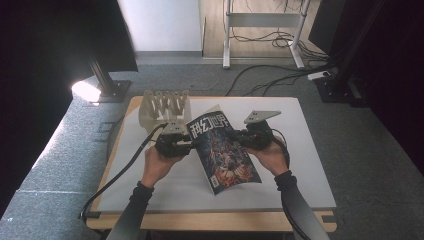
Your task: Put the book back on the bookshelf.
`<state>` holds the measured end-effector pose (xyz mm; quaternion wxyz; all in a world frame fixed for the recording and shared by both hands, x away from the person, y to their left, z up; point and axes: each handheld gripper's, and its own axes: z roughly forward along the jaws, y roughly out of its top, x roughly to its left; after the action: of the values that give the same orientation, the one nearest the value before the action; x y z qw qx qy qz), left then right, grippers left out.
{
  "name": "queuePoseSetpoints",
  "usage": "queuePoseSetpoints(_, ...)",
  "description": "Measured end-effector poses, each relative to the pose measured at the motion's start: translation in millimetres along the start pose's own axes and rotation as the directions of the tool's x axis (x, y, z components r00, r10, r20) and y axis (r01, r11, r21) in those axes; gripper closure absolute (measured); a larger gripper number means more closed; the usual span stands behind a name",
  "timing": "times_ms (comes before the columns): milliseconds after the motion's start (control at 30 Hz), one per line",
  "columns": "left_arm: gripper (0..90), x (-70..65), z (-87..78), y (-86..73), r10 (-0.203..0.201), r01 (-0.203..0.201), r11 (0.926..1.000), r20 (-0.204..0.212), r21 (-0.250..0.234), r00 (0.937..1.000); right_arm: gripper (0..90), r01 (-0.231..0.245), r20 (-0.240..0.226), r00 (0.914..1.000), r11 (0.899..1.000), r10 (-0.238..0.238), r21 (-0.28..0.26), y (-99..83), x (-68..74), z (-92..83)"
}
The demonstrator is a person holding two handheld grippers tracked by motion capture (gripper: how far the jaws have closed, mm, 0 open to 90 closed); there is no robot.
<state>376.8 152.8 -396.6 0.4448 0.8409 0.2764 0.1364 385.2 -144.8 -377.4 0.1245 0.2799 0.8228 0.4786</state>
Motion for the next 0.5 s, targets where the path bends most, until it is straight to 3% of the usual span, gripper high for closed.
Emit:
queuePoseSetpoints(200,70.5,-6.5,-12.8,10.1,0.063,-0.063,0.9974,-0.009,-0.033,0.9980,80.5,-0.010,0.030,0.9995,1.000,0.011,-0.006,-1.2,-5.2,-3.6)
queuePoseSetpoints(367,76.1,-15.3,-24.8,18.6,0.122,-0.122,0.9892,-0.003,-0.081,0.9925,80.6,-0.012,0.049,0.9987,1.000,0.012,-0.015,-2.3,-9.2,-7.5)
queuePoseSetpoints(500,82.0,-27.1,-31.5,24.8,0.191,-0.194,0.9772,-0.043,-0.085,0.9806,80.7,-0.014,0.069,0.9975,0.999,0.016,-0.030,-2.7,-11.4,-10.0)
